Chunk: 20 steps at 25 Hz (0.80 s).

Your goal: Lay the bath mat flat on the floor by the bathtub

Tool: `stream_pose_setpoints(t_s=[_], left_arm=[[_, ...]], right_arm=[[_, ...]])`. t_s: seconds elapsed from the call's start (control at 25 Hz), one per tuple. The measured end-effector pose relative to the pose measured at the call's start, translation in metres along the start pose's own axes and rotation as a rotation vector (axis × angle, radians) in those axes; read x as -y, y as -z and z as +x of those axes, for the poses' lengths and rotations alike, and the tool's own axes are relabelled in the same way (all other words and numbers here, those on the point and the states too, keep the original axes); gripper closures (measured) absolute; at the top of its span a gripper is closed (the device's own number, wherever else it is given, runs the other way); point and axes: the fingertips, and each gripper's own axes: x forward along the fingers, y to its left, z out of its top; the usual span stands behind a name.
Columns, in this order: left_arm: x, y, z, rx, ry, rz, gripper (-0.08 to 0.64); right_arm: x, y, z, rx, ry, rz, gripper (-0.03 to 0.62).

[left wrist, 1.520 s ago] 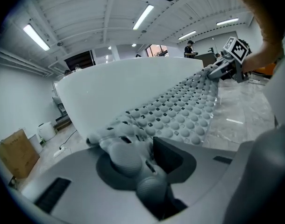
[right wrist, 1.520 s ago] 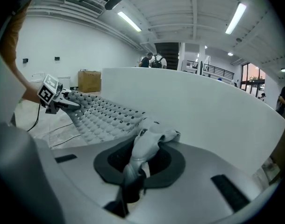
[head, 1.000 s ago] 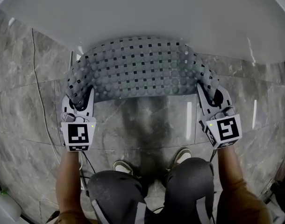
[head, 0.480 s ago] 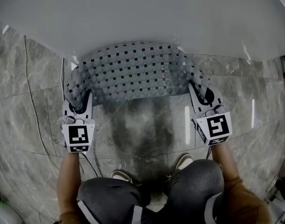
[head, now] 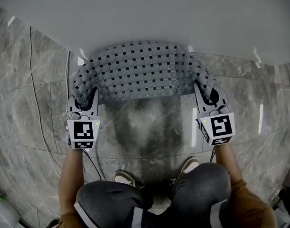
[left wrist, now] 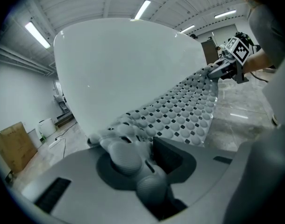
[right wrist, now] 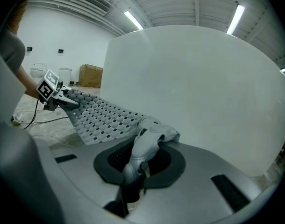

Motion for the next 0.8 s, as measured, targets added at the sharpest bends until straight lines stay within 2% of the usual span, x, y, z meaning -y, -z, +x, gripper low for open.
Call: stream_pose_setpoints(t_s=[0.24,0.4,0.56,0.8], left_arm=[[-0.005,0.024,-0.003,-0.021,-0.004,-0.029,0.451],[-0.009,0.032,0.001,-0.047,0.007,-0.054,0.451],[-0.007,0.041,0.001,-0.075,0.025,-0.096,0.449],[0.01,0.06,-0.013,-0.109,0.043,-0.183,0.449]], right_arm=[[-0.019,0.012,0.01,-0.003,-0.013,0.02,0.543],[-0.024,0.03,0.019,-0.037,-0.042,0.082,0.543],[-0.025,0.038,0.024,-0.078,-0.055,0.114,0.541],[-0.029,0.057,0.014,-0.163,-0.072,0.105,0.54]])
